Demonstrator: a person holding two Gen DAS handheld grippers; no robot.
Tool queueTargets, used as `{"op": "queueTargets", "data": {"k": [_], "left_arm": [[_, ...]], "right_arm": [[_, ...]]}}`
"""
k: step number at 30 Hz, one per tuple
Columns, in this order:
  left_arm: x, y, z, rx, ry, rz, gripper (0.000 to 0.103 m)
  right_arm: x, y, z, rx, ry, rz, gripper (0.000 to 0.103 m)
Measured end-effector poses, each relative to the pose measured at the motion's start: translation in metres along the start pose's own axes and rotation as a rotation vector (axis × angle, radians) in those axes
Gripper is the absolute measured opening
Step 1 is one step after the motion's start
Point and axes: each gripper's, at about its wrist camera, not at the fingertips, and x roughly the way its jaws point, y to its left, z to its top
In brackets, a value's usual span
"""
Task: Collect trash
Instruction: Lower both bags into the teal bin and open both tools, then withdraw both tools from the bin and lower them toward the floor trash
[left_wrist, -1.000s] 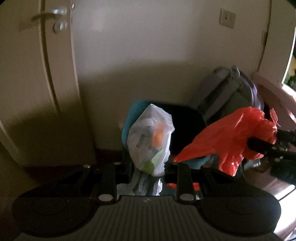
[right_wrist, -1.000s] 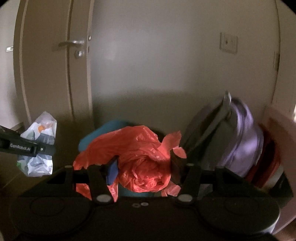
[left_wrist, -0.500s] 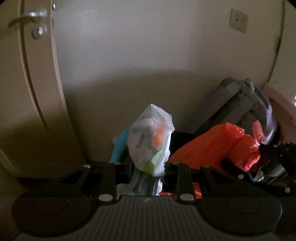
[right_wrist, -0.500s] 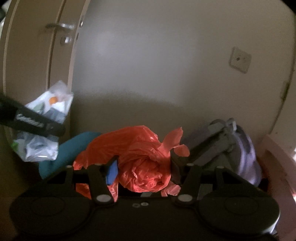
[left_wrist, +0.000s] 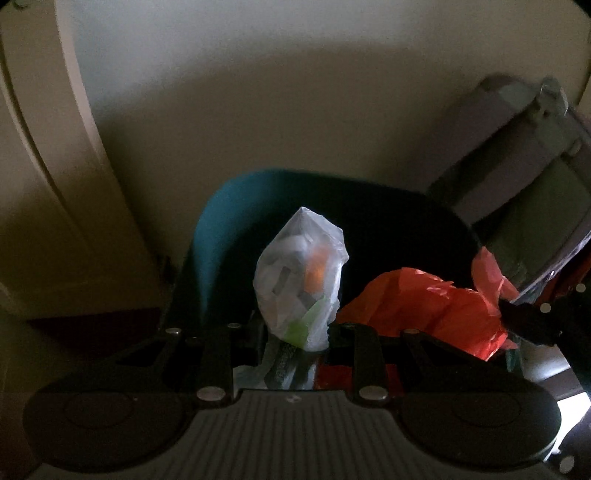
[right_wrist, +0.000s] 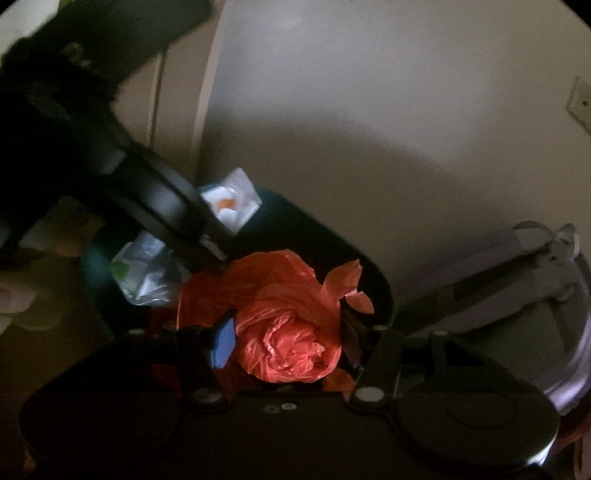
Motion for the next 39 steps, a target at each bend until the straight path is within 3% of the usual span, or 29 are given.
{"op": "queueTargets", "data": {"k": [7, 8, 11, 12, 21, 30, 32, 39], "left_arm": [[0.02, 0.006, -0.011, 0.004, 0.073, -0.003, 0.031], [0.021, 0.008, -0.012, 0.0, 0.079, -0.009, 0.034], [0.023, 0.011, -0.017, -0.009, 0.078, -0.022, 0.061], [0.022, 0.011, -0.017, -0.013, 0.069, -0.026, 0.064], [-0.009, 0.008, -0.028, -0.026, 0.02, -0.04, 0.071], [-0.077, -0.002, -0.05, 0.004, -0.056, -0.03, 0.072], [-0.096, -0.004, -0.062, 0.015, -0.078, -0.026, 0.078], [-0.149, -0.008, -0.107, 0.039, -0.121, -0.024, 0.081]], "right_arm": [[0.014, -0.001, -0.004, -0.024, 0.032, 0.041, 0.061], [0.015, -0.002, -0.005, -0.03, 0.034, 0.043, 0.063], [0.016, 0.0, -0.003, -0.028, 0.032, 0.054, 0.065], [0.015, 0.0, -0.003, -0.03, 0.029, 0.055, 0.067], [-0.015, 0.007, -0.006, -0.008, -0.008, 0.075, 0.086], [-0.081, 0.011, -0.017, 0.052, -0.066, 0.073, 0.089], [-0.1, 0.014, -0.026, 0.063, -0.075, 0.07, 0.089], [-0.146, 0.019, -0.056, 0.109, -0.093, 0.07, 0.096]]}}
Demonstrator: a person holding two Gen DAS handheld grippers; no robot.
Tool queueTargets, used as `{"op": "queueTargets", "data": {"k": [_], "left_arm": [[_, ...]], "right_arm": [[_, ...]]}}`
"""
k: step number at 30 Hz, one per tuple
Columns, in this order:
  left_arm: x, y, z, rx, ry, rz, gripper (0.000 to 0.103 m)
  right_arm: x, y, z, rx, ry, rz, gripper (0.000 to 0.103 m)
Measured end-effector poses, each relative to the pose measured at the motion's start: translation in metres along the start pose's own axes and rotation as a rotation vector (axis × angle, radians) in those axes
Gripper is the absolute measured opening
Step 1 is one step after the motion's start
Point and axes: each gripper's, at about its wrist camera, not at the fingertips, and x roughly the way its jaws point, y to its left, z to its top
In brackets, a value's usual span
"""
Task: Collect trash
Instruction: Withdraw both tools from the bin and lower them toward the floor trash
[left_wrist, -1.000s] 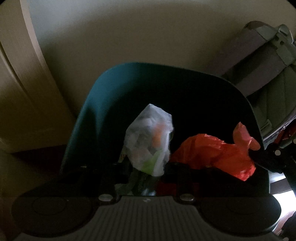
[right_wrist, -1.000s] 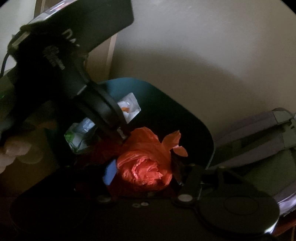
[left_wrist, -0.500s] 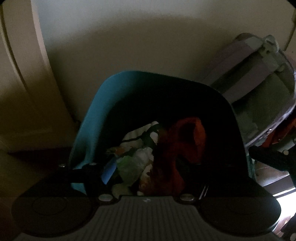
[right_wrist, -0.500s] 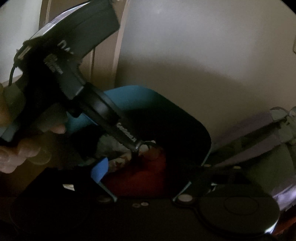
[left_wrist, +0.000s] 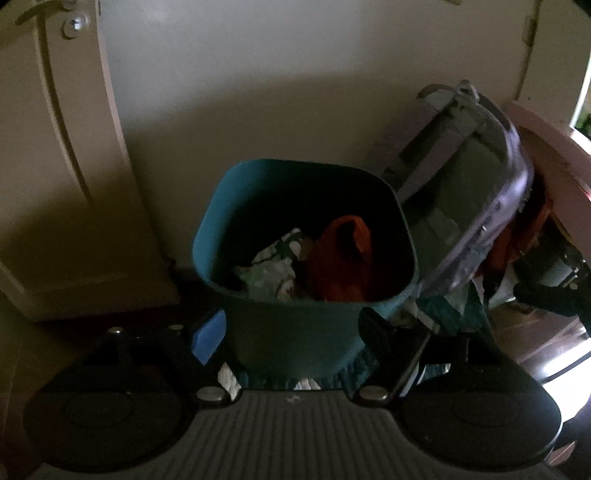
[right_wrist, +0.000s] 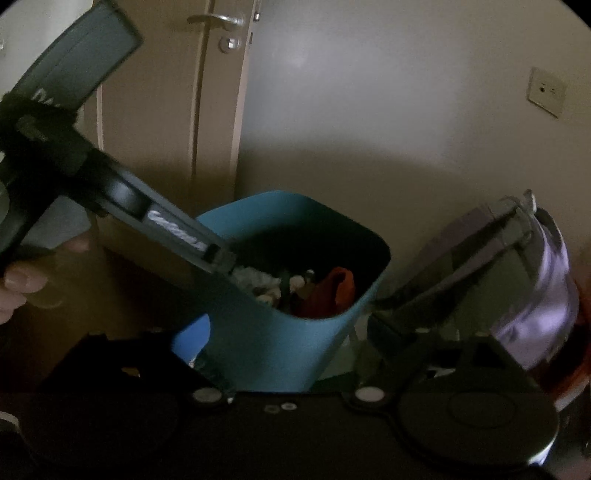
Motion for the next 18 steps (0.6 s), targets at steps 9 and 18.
{"op": "queueTargets", "data": {"k": [9, 18], "left_arm": [[-0.031, -0.009, -0.065, 0.017, -0.013, -0.01, 0.083], [-0.004, -0.007, -0.142, -0.019, 0.049, 0.024, 0.083]], "right_arm": [[-0.043, 0.019, -0.056, 0.062, 0.023, 0.025, 0.102], [-0.023, 0.024, -0.137, 0.189, 0.108, 0.053, 0.102]]}}
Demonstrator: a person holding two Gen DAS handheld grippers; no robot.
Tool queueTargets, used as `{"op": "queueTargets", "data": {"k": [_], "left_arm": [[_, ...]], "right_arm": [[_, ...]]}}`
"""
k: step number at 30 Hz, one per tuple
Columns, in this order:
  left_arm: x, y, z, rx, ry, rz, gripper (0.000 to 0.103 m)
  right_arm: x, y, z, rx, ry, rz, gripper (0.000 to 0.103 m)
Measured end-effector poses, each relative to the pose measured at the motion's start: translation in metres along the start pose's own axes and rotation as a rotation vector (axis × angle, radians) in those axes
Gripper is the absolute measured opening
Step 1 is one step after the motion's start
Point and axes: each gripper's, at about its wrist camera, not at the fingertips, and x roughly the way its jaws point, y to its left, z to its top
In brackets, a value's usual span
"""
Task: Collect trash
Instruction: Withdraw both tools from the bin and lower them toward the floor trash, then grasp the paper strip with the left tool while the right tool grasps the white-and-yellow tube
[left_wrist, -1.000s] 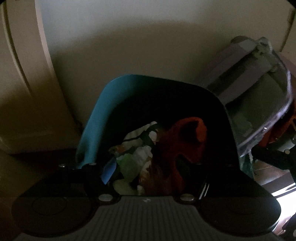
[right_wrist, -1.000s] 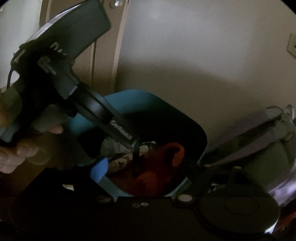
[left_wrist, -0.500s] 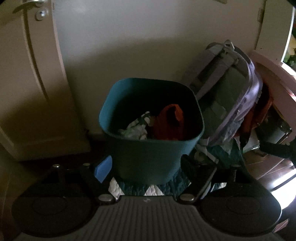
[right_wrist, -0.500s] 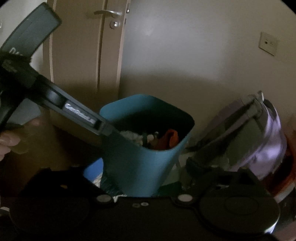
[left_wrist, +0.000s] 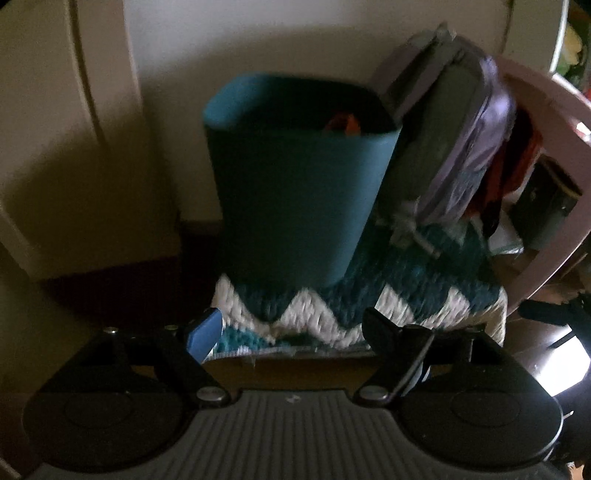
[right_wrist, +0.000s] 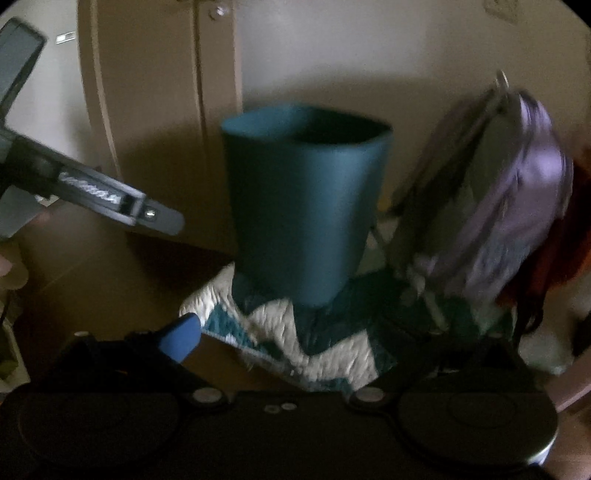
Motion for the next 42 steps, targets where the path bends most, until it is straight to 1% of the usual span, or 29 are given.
{"op": "queueTargets", "data": {"k": [4, 7, 11, 15, 17, 21, 23, 25, 26, 29, 32, 34, 38, 40, 42], "left_arm": [[0.036, 0.008, -0.03, -0.051, 0.072, 0.03, 0.083], [0.068, 0.016, -0.054, -0.109, 0.121, 0.08, 0.083], [0.107, 0.025, -0.078, -0.183, 0.195, 0.078, 0.083], [0.146, 0.031, -0.099, -0.245, 0.26, 0.084, 0.083], [0.17, 0.034, -0.112, -0.289, 0.309, 0.078, 0.083], [0.214, 0.038, -0.137, -0.331, 0.401, 0.102, 0.083], [0.239, 0.042, -0.15, -0.371, 0.457, 0.111, 0.083], [0.263, 0.048, -0.165, -0.427, 0.511, 0.122, 0.09], [0.277, 0.051, -0.174, -0.462, 0.545, 0.125, 0.095], [0.315, 0.057, -0.202, -0.542, 0.64, 0.164, 0.096], [0.356, 0.065, -0.233, -0.597, 0.74, 0.213, 0.096], [0.378, 0.072, -0.251, -0.627, 0.79, 0.253, 0.096], [0.417, 0.091, -0.281, -0.663, 0.855, 0.325, 0.096], [0.435, 0.1, -0.295, -0.693, 0.89, 0.336, 0.096], [0.452, 0.107, -0.31, -0.72, 0.921, 0.342, 0.096]], "right_arm": [[0.02, -0.009, -0.041, 0.096, 0.051, 0.003, 0.102], [0.042, -0.016, -0.07, 0.137, 0.103, -0.002, 0.102], [0.071, -0.021, -0.103, 0.151, 0.164, -0.029, 0.102], [0.1, -0.03, -0.128, 0.208, 0.221, -0.048, 0.102], [0.119, -0.036, -0.142, 0.241, 0.255, -0.056, 0.102], [0.154, -0.041, -0.17, 0.3, 0.329, -0.071, 0.102], [0.172, -0.045, -0.186, 0.344, 0.369, -0.08, 0.102], [0.192, -0.048, -0.203, 0.382, 0.411, -0.1, 0.102], [0.2, -0.05, -0.21, 0.4, 0.43, -0.11, 0.102], [0.23, -0.057, -0.239, 0.467, 0.498, -0.13, 0.102], [0.257, -0.067, -0.269, 0.555, 0.564, -0.129, 0.101], [0.275, -0.073, -0.288, 0.599, 0.61, -0.135, 0.101], [0.307, -0.083, -0.319, 0.69, 0.684, -0.129, 0.099], [0.323, -0.087, -0.334, 0.722, 0.715, -0.129, 0.098], [0.337, -0.091, -0.346, 0.759, 0.741, -0.133, 0.095]]}}
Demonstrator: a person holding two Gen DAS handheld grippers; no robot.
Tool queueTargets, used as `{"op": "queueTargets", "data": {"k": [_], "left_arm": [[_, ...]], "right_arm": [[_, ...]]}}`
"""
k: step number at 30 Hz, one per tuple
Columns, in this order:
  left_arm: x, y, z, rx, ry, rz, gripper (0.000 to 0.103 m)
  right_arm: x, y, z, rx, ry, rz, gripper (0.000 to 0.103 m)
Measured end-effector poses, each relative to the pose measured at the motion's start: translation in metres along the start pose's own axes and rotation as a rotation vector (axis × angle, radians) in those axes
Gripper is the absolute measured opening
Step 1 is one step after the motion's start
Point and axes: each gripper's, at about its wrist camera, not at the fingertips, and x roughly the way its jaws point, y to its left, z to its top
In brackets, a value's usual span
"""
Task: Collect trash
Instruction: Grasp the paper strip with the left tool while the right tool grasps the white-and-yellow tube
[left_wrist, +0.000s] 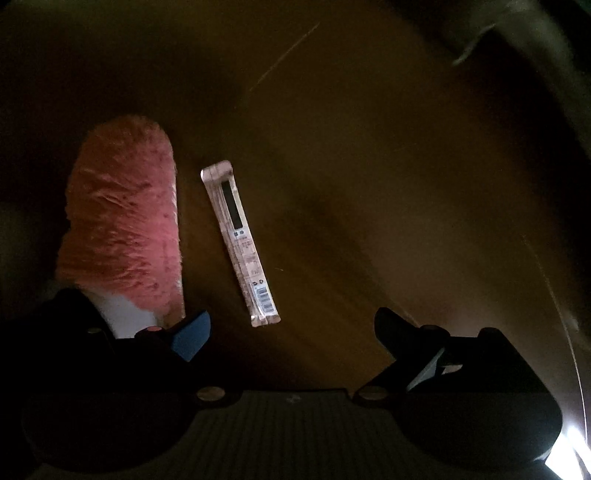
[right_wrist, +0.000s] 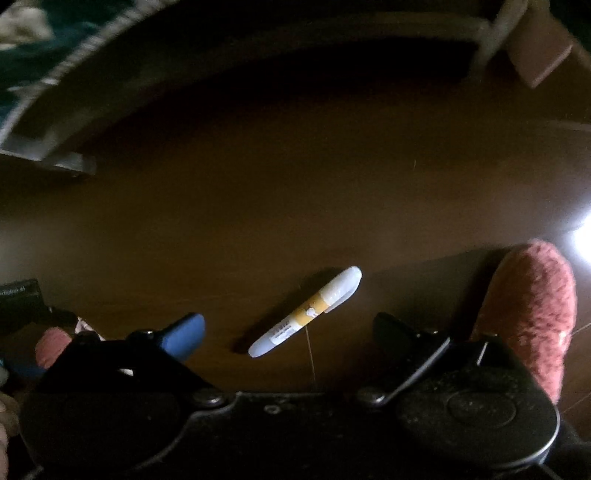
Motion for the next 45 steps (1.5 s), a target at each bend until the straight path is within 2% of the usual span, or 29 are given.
{"op": "queueTargets", "data": {"k": [5, 9, 15, 19, 21, 24, 25, 26, 27, 31, 33, 35, 38, 41, 45], "left_arm": [[0.042, 0.002, 0.012, -0.002, 0.04, 0.031, 0.096], [0.064, 0.012, 0.022, -0.04, 0.061, 0.012, 0.096], [0.075, 0.015, 0.033, -0.015, 0.019, -0.005, 0.097], [0.074, 0.017, 0.032, -0.013, 0.002, -0.047, 0.095], [0.075, 0.02, 0.031, -0.01, 0.005, -0.071, 0.09], [0.075, 0.024, 0.031, -0.016, 0.008, -0.099, 0.083], [0.075, 0.025, 0.031, -0.011, 0.005, -0.1, 0.083], [0.074, 0.025, 0.03, -0.005, 0.004, -0.099, 0.081], [0.073, 0.025, 0.03, -0.001, 0.002, -0.097, 0.076], [0.067, 0.018, 0.03, 0.029, -0.009, -0.078, 0.059], [0.064, 0.012, 0.029, 0.043, -0.012, -0.058, 0.037], [0.063, 0.001, 0.026, 0.072, -0.012, -0.027, 0.029], [0.059, -0.012, 0.021, 0.117, -0.016, -0.028, 0.015], [0.052, -0.025, 0.019, 0.151, -0.028, -0.031, 0.006], [0.032, -0.042, 0.022, 0.177, -0.065, -0.042, 0.005]], "right_arm": [[0.039, -0.014, 0.003, 0.126, 0.052, 0.024, 0.086], [0.064, -0.016, 0.008, 0.214, 0.063, 0.039, 0.082], [0.088, -0.021, 0.01, 0.264, 0.082, 0.029, 0.068], [0.094, -0.026, 0.01, 0.275, 0.078, 0.017, 0.058], [0.096, -0.028, 0.01, 0.273, 0.082, 0.016, 0.051], [0.093, -0.026, 0.005, 0.273, 0.065, 0.024, 0.047], [0.093, -0.024, 0.006, 0.264, 0.058, 0.028, 0.042], [0.093, -0.023, 0.007, 0.255, 0.052, 0.032, 0.027], [0.093, -0.023, 0.007, 0.253, 0.051, 0.047, 0.022], [0.093, -0.022, 0.008, 0.233, 0.046, 0.06, 0.021], [0.093, -0.019, 0.008, 0.216, 0.045, 0.062, 0.02], [0.093, -0.015, 0.007, 0.195, 0.041, 0.059, 0.02], [0.091, -0.008, 0.009, 0.159, 0.046, 0.058, 0.02], [0.088, 0.006, 0.005, 0.126, 0.043, 0.065, 0.02], [0.072, 0.015, 0.006, 0.124, 0.026, 0.088, 0.02]]}}
